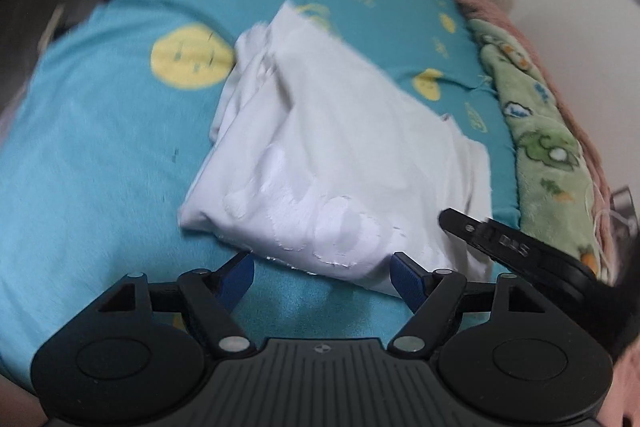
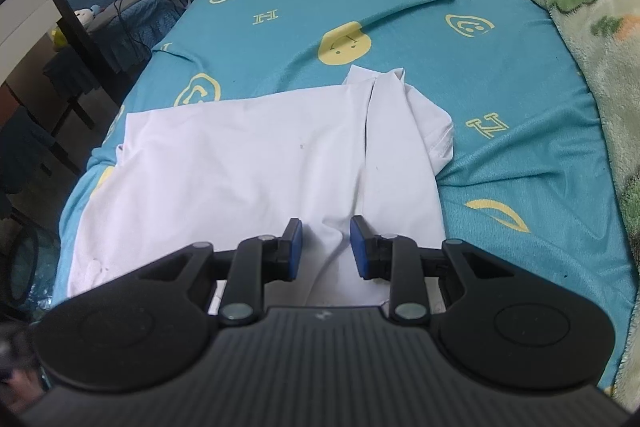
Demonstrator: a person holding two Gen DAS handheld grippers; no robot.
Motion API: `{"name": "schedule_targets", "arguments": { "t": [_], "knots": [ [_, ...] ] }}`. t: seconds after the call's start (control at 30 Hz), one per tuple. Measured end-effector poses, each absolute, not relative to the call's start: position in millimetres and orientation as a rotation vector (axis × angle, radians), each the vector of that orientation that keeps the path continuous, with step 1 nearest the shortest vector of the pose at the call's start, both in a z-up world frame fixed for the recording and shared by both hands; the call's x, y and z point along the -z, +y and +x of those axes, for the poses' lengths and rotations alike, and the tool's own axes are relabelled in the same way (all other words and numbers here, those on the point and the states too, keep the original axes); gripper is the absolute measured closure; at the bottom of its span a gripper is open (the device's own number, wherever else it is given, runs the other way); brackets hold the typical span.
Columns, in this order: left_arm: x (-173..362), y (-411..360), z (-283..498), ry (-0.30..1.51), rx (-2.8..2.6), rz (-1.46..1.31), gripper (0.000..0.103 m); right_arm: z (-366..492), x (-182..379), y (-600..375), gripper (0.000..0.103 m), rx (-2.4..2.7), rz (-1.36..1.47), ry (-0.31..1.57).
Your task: Fold clothes
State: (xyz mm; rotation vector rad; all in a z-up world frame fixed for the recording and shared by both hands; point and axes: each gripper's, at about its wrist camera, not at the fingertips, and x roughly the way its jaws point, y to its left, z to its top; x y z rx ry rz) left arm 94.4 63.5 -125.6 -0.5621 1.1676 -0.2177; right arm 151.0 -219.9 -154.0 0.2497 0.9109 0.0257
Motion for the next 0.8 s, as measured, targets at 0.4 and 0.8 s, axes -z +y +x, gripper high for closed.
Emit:
{"name": "schedule_targets", "arguments": {
  "t": [0.4,0.8],
  "knots": [
    [124.2,60.9,104.8,1.041,0.234,-0.67,0.027,152.3,156.8,-221.8,0.074,-0.016,0.263,0.919],
    [151.5,83.5,117.0,1.129,0.167,-0.889,0.033,148.8,155.0,-230.7,0.075,-0.001,0.354,0.912]
  ]
}}
